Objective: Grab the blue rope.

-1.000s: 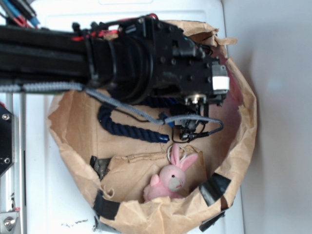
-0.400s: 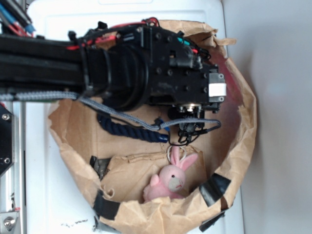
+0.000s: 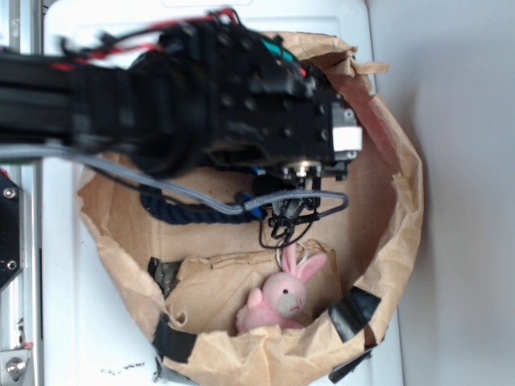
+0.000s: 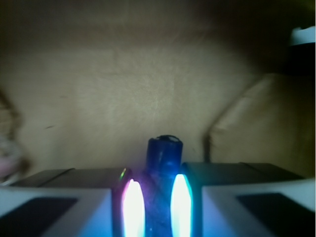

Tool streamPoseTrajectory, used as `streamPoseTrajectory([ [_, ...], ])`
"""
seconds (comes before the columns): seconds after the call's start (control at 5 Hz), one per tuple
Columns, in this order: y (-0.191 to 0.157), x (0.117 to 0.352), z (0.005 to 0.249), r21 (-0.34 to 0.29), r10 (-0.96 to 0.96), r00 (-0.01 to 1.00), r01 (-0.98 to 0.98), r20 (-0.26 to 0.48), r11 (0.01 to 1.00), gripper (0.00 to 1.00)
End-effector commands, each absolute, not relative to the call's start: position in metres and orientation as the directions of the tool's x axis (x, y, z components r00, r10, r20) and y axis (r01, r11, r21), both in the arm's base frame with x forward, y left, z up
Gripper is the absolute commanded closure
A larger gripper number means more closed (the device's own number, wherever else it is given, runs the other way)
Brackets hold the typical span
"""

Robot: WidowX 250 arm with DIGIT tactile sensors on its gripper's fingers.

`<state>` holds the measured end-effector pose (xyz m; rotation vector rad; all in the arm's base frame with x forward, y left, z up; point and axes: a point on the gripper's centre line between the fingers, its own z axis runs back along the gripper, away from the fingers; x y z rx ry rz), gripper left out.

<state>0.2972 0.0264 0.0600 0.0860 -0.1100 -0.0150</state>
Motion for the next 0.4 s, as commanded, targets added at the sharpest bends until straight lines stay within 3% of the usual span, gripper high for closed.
streamPoseTrajectory([
  [0.0,0.0233,0.2961,0.1157,0.095,-0.040,0.983,0.024,0.177,0.995,1.00],
  [0.2,0.0203,0.2944,0.1168,0.136,-0.069,0.983,0.046,0.168,0.990,1.00],
])
